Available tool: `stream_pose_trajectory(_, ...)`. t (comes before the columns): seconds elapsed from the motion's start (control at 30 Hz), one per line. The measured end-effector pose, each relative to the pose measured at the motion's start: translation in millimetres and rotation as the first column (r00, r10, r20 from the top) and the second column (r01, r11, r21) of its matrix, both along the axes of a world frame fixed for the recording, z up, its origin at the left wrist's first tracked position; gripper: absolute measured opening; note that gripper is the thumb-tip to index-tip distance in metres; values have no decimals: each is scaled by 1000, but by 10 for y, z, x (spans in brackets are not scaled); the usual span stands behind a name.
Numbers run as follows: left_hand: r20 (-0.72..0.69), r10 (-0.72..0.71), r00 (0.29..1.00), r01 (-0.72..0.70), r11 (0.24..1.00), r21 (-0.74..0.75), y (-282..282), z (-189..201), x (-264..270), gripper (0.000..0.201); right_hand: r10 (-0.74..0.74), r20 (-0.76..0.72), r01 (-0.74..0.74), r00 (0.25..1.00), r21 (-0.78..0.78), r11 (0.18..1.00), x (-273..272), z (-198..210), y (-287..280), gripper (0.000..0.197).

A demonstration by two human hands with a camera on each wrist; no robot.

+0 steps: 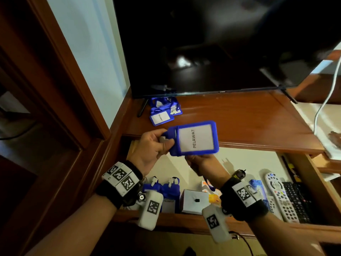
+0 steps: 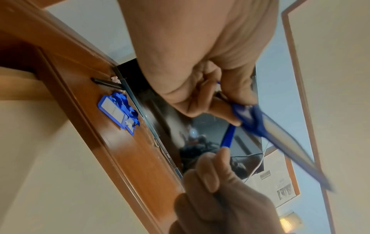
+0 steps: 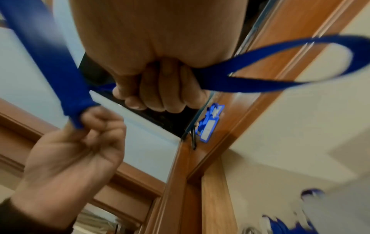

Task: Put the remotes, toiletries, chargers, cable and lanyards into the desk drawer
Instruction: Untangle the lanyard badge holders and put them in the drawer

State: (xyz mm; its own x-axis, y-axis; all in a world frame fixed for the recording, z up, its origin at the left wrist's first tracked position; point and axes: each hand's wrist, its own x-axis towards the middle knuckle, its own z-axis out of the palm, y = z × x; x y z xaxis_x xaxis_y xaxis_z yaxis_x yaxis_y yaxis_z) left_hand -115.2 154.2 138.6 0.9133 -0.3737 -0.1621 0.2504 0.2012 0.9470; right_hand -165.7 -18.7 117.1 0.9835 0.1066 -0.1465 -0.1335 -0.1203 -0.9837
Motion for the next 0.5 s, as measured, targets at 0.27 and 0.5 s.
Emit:
stream_pose_trajectory(0.27, 205, 406, 890, -450, 852, 267, -63, -170, 77, 8, 79, 38, -61, 996, -347, 936, 4, -151, 195, 31)
stream_pose_trajectory(0.5, 465, -148, 873, -278, 631, 724, 136, -404, 49, 15, 382, -5, -312, 924, -586, 748, 45, 288, 34, 22)
